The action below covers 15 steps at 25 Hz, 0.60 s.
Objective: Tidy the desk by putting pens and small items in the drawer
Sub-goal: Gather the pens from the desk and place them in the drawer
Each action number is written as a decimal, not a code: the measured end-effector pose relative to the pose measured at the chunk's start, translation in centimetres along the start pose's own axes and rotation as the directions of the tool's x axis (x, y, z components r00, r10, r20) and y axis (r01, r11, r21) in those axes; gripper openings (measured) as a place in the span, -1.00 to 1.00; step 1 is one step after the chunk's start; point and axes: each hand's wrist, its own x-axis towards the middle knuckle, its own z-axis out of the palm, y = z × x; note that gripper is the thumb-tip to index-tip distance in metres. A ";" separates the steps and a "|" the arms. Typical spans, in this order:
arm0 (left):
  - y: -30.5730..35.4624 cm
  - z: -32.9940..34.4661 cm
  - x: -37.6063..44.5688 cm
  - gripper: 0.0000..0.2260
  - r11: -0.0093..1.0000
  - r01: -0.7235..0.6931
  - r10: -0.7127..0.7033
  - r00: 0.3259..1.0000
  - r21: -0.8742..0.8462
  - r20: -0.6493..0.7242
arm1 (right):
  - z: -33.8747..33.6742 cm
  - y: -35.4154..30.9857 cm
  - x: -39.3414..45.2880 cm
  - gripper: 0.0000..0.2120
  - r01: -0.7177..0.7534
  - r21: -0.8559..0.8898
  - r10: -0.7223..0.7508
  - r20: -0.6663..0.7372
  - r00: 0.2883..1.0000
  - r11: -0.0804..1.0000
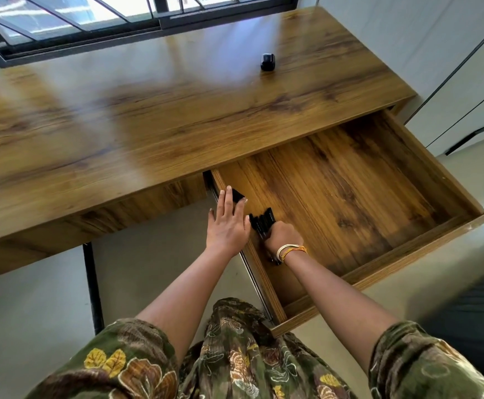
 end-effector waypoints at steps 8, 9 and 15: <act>-0.3 -0.6 0.1 -0.47 0.999 -0.016 0.018 0.999 -0.047 0.048 | -1.7 0.3 0.2 -0.73 -0.033 0.130 0.029 0.037 0.999 0.991; -0.4 -1.1 0.1 -0.46 0.997 -0.023 0.027 0.998 -0.076 0.049 | -2.3 -0.2 0.4 -0.69 -0.025 0.152 0.025 -0.002 1.000 0.988; -4.3 -4.7 -0.3 -0.52 0.978 -0.085 0.050 0.982 -0.190 -0.183 | -5.3 -6.4 1.4 -0.70 0.120 0.176 -0.065 -0.292 0.954 0.977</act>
